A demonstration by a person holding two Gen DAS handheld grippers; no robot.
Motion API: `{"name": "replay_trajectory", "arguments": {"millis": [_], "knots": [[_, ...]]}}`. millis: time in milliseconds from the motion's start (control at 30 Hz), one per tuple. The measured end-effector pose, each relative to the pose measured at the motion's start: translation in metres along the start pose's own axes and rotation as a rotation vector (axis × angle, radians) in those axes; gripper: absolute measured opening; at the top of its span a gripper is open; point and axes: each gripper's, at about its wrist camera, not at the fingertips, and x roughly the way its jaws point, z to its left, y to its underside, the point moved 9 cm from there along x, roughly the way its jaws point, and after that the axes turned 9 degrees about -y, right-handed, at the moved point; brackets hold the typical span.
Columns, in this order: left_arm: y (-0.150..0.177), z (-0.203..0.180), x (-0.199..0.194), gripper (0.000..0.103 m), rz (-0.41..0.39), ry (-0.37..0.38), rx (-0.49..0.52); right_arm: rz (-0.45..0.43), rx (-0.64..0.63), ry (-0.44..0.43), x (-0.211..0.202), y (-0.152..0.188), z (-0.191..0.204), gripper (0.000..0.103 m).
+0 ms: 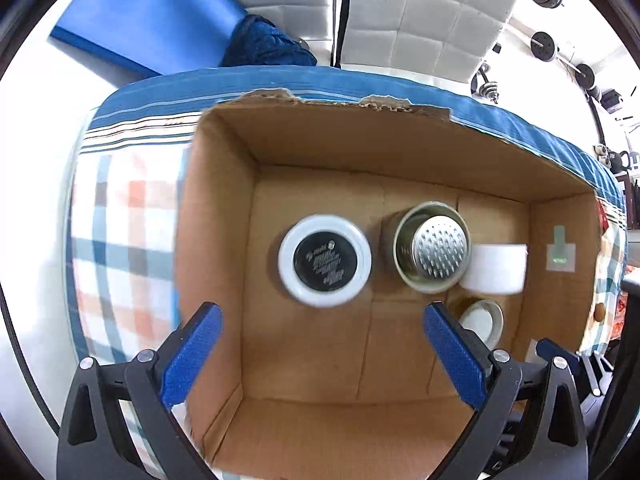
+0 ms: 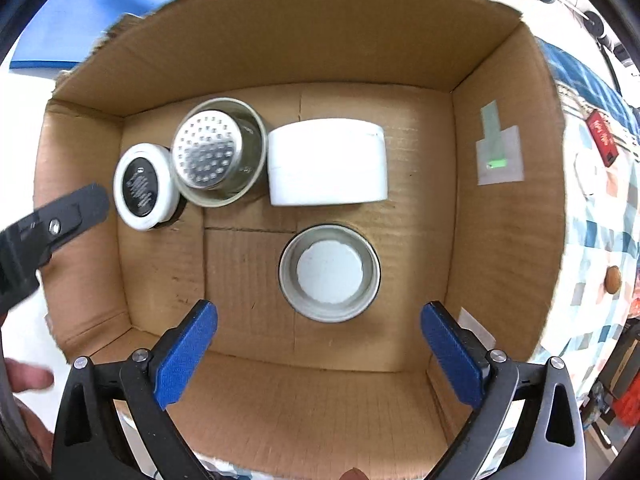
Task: Organize rigid objects
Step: 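Open both grippers to release the container and lid in the box, then move both grippers away from the box toward the walnut and white case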
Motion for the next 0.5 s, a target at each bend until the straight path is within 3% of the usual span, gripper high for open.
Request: {"name": "replay_trajectory", "arguments": {"millis": [167, 500], "knots": [[0.017, 0.004, -0.031, 0.103, -0.048, 0.008, -0.001, -0.047, -0.03, -0.007, -0.013, 0.024, 0.017, 0.103], [0.061, 0.008, -0.082, 0.103, -0.155, 0.008, 0.008, -0.152, -0.088, -0.034, -0.088, 0.078, 0.016, 0.103]]}}
